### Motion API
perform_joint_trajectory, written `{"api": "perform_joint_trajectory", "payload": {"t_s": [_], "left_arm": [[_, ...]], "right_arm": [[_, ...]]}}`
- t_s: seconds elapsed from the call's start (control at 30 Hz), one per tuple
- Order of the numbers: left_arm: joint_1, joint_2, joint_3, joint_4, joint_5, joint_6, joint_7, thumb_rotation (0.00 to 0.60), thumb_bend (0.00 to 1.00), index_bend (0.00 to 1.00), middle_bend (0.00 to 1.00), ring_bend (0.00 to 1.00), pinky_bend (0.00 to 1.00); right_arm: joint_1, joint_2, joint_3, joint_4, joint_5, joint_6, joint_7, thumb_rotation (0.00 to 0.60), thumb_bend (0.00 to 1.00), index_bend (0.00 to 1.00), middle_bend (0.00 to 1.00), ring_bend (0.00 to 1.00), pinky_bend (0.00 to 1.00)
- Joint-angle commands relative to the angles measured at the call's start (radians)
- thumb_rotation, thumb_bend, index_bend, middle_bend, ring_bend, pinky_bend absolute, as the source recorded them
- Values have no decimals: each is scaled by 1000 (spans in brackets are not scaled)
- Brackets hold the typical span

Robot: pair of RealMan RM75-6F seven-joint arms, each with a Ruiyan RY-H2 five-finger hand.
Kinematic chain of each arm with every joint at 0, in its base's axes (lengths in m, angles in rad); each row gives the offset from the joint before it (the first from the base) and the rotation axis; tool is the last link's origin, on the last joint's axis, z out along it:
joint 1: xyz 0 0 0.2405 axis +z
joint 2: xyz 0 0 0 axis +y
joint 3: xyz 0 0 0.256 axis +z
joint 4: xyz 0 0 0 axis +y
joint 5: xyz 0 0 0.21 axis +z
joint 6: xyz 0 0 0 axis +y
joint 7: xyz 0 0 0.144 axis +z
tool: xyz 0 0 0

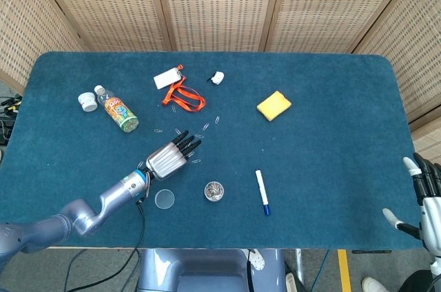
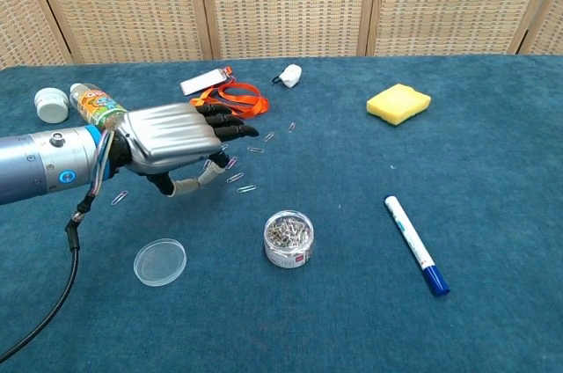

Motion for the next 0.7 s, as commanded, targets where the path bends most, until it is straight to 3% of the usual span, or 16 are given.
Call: {"api": "perform_joint_trajectory", "payload": {"t_s": [0.03, 0.17, 0.37, 0.7], "left_arm": [[6, 29, -16, -40, -3, 36, -25, 600, 434, 608, 0, 0, 0], [16, 93, -33, -171, 12, 104, -74, 600, 434, 609, 0, 0, 0], [17, 147, -25, -304, 36, 126, -89, 600, 434, 609, 0, 0, 0], [1, 90, -1, -339, 49, 83, -60, 600, 434, 609, 0, 0, 0]], "right_arm": [[-2, 2, -1, 0, -3, 3, 4, 600, 0, 0, 0, 0, 0], [-6, 4, -4, 1, -14, 12, 12, 600, 0, 0, 0, 0, 0], [-7, 6, -6, 1, -20, 14, 15, 600, 0, 0, 0, 0, 0], [-10, 7, -9, 3, -26, 19, 20, 600, 0, 0, 0, 0, 0]]}}
